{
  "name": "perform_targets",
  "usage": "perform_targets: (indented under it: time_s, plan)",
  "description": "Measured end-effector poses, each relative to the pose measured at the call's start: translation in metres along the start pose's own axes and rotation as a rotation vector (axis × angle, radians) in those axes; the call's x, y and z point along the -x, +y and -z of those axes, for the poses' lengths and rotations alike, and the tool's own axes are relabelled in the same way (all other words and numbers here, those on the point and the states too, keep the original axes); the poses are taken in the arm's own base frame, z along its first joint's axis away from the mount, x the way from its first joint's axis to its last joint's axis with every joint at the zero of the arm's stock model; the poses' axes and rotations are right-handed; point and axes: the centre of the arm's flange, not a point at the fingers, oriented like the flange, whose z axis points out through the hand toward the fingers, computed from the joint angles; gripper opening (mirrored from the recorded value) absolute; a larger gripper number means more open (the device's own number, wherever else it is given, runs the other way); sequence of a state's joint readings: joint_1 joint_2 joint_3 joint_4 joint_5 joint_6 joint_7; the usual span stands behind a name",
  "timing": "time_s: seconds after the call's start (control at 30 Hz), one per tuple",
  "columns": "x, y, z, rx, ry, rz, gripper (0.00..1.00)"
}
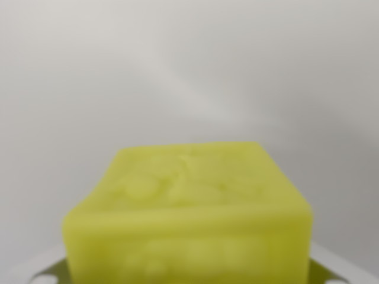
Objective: Pick yellow cube
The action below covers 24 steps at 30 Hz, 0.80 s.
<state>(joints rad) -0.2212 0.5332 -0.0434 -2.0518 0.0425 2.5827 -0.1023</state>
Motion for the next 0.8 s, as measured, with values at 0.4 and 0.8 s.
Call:
perform_targets:
  time_s: [0.4,0.8]
  plan:
    - [0.000,0.000,0.030,0.000,0.000,0.000,0.00]
    - [0.000,0.000,0.060,0.000,0.000,0.000,0.00]
